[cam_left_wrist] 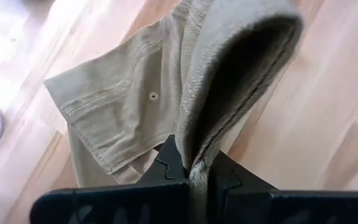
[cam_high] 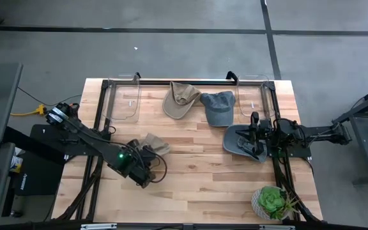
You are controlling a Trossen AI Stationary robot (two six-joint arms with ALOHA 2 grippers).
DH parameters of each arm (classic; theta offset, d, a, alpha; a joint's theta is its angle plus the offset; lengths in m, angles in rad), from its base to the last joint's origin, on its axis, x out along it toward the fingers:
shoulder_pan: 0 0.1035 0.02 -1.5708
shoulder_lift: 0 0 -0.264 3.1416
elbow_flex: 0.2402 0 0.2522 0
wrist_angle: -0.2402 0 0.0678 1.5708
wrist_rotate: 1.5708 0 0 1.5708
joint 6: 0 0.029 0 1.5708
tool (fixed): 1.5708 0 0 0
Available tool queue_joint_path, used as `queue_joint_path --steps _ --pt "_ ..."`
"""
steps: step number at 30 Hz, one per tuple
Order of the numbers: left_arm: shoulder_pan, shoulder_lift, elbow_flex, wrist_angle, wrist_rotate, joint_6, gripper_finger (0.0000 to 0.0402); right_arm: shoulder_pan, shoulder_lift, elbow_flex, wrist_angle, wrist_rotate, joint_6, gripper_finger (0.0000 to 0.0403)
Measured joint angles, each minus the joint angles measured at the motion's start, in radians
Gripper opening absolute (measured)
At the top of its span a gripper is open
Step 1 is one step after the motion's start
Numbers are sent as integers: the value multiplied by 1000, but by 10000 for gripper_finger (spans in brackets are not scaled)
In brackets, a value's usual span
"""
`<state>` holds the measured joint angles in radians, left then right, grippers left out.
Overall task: Pick & Place hat
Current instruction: Put the bottom brown cap into the left transparent bin
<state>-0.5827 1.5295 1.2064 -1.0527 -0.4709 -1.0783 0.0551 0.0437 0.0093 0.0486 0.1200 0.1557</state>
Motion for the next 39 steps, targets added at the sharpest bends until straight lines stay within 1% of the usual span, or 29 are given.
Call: queue_joint_path --steps 8,16,23,28,31,34,39 --pt "0 0 59 -26 -53 -186 0 0 0 0 0 0 0 12" --pt "0 0 98 -25 -162 -367 0 0 0 0 0 0 0 12" --pt "0 0 111 -21 -248 -513 0 0 0 0 0 0 0 12" --pt "0 0 111 -14 -284 -626 0 0 0 0 0 0 0 12" --pt "0 0 112 21 -318 -659 0 0 0 0 0 0 0 12" --pt "0 -1 111 57 -374 -688 0 0 0 0 0 0 0 12" --pt "0 -42 111 54 -456 -767 0 0 0 0 0 0 0 12"
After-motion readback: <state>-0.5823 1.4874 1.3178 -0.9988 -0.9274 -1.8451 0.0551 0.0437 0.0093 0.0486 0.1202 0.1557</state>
